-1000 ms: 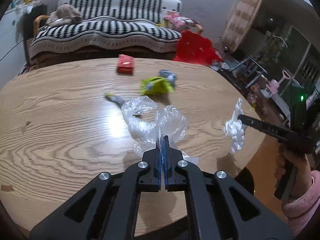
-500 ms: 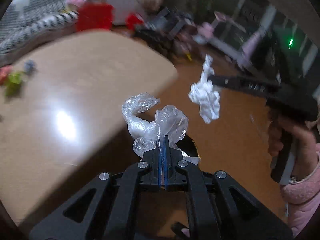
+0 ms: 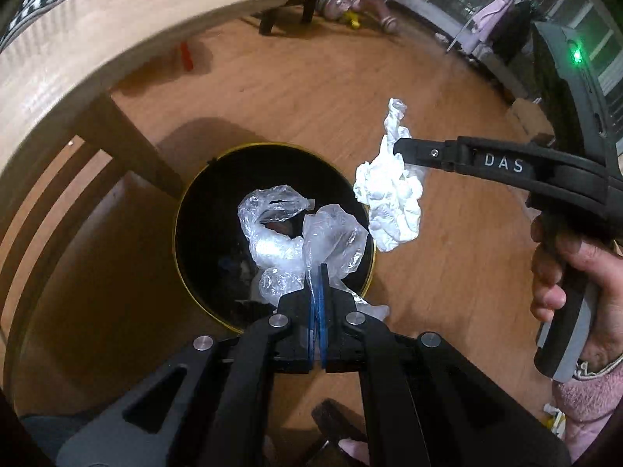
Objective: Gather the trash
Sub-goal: 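Carry plastic bag and tissue to the bin and open both tools, then grasp the striped wrapper with left tool while right grasps blue-silver foil, then carry wrapper and foil over the bin and open both tools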
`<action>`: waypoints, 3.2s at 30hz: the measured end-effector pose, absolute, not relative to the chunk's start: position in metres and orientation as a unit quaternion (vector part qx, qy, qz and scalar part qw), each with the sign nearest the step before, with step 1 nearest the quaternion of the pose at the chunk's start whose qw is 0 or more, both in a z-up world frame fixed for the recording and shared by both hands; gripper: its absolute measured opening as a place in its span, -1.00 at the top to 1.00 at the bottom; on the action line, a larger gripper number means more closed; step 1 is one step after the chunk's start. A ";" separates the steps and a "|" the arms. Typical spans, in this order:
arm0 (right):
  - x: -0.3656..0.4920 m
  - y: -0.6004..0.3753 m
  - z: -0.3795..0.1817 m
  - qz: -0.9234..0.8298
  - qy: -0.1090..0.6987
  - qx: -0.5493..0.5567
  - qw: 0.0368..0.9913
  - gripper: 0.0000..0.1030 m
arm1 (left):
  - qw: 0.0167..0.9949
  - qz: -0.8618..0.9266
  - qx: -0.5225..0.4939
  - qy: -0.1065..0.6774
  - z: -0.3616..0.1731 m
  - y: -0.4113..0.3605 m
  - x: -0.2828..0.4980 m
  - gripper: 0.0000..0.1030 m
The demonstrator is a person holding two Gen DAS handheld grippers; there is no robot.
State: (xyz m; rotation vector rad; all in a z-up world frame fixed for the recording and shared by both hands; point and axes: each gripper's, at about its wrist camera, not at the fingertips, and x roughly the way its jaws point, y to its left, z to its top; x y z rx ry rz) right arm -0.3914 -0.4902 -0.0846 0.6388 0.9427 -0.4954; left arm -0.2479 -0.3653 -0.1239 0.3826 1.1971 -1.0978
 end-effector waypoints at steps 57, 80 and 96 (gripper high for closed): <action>0.167 -0.256 0.005 -0.022 0.431 0.037 0.901 -0.89 | 0.866 -0.033 -0.001 0.498 -0.052 -0.029 0.142 -0.88; 0.200 -0.252 -0.037 -0.009 0.457 0.043 0.888 0.48 | 0.889 -0.063 -0.011 0.454 -0.046 -0.007 0.137 0.86; 0.112 -0.263 0.048 -0.038 0.411 0.041 0.910 0.49 | 0.901 -0.110 -0.040 0.417 0.014 -0.023 0.087 0.87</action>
